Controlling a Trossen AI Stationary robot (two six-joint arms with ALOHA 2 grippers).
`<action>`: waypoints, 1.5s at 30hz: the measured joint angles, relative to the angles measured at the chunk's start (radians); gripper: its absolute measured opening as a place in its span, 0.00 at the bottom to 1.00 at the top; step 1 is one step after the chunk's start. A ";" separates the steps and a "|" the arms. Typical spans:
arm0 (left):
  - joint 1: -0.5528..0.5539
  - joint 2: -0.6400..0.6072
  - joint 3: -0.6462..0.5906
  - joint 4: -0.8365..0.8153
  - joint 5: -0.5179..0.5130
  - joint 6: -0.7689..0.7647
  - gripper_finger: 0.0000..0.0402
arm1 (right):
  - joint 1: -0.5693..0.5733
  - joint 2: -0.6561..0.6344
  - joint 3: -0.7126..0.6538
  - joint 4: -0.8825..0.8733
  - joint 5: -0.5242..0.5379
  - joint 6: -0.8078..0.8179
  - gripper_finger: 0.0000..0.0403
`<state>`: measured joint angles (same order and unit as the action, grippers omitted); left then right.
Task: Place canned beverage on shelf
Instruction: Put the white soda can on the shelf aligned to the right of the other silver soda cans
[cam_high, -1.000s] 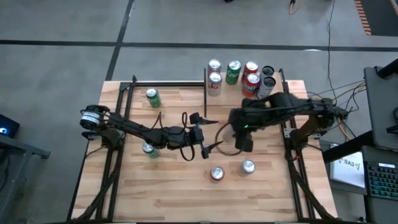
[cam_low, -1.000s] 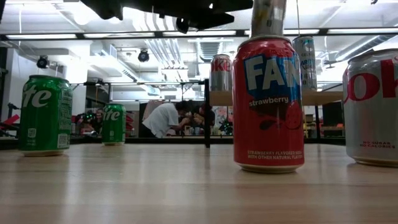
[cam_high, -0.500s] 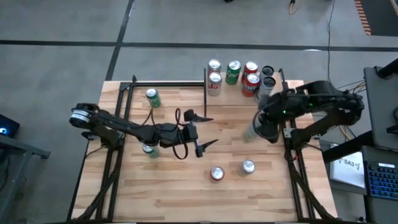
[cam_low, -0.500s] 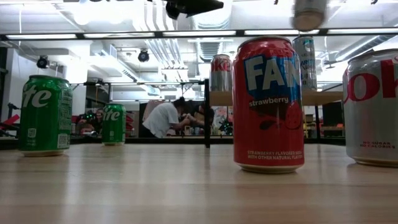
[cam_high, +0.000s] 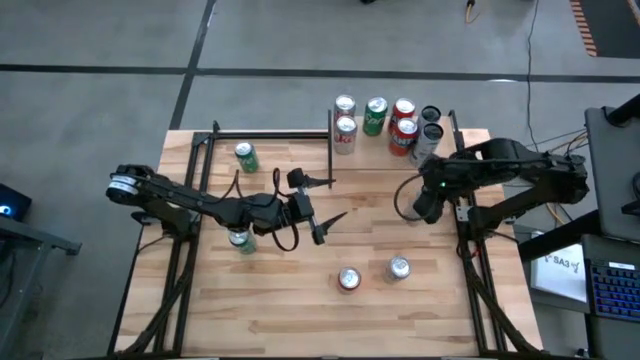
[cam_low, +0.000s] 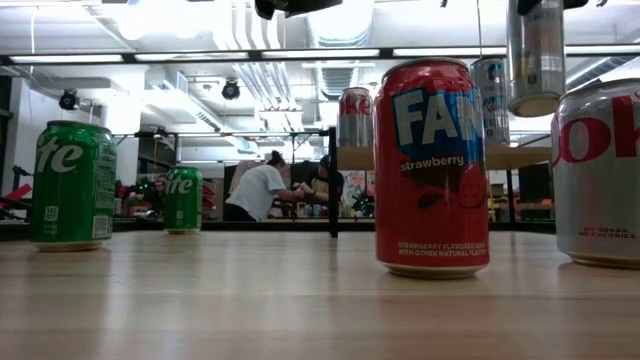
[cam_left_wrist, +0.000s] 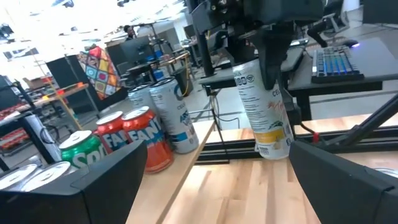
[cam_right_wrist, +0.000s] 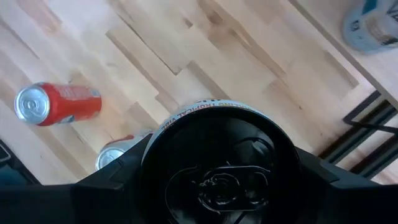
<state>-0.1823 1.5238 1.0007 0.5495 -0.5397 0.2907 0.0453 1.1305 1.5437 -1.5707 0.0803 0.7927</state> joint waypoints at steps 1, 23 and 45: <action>0.001 0.000 0.000 0.001 -0.002 0.004 0.94 | -0.017 -0.003 0.000 0.000 -0.004 -0.010 0.59; 0.034 0.000 -0.001 0.117 -0.002 0.091 0.94 | -0.162 0.098 0.538 0.002 0.483 -0.335 0.59; 0.034 0.000 -0.001 0.115 -0.001 0.063 0.94 | -0.698 0.223 0.580 -0.001 0.599 -0.555 0.59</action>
<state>-0.1486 1.5238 1.0000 0.6644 -0.5404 0.3538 -0.6527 1.3535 2.1239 -1.5719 0.6796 0.2376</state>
